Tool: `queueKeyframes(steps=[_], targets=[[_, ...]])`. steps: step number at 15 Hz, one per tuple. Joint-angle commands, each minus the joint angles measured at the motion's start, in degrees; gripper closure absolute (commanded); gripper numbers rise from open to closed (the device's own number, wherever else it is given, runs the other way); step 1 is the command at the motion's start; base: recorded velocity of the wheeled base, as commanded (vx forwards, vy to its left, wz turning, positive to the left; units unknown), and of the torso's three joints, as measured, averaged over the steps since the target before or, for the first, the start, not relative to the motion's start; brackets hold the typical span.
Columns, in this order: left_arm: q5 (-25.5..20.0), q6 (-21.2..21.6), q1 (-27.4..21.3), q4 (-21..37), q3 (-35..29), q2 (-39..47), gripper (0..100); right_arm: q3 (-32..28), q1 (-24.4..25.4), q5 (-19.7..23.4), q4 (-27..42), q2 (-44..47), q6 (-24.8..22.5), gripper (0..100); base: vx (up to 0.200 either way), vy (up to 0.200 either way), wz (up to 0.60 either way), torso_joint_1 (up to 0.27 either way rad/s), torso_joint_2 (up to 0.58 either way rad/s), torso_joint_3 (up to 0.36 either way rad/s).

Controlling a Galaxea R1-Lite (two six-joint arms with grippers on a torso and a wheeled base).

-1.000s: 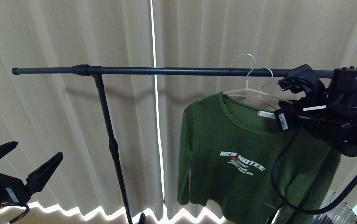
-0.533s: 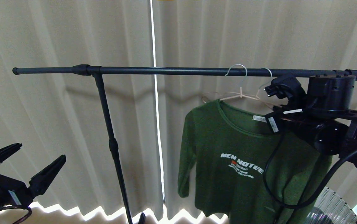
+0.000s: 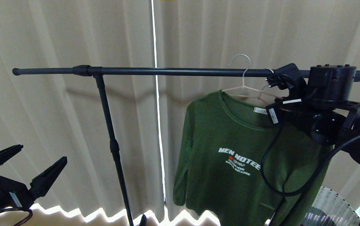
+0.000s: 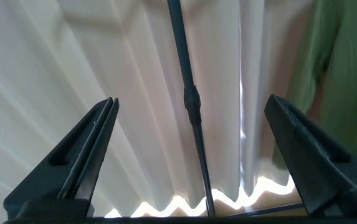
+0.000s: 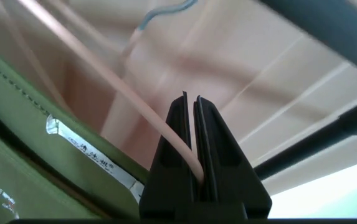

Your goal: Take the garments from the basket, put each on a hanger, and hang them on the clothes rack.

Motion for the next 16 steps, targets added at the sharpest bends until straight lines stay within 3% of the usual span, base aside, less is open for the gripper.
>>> queueKeyframes(steps=[1, 4, 16], targets=[[0.0, -0.1, 0.0, 0.0, 0.0, 0.2, 0, -1.8, 0.0, -0.3, 0.1, 1.7, -0.1, 100, 0.000, 0.000, 0.00, 0.000, 0.00, 0.000], [0.0, -0.1, -0.9, 0.0, 0.1, 0.1, 0, -4.1, 0.0, -2.6, 0.1, 4.8, -0.1, 100, 0.000, 0.000, 0.00, 0.000, 0.00, 0.000], [0.0, -0.1, -1.1, 0.0, 0.7, 0.5, 0, -5.7, 3.9, -2.7, 0.8, 8.4, -0.3, 100, 0.000, 0.000, 0.00, 0.000, 0.00, 0.000]])
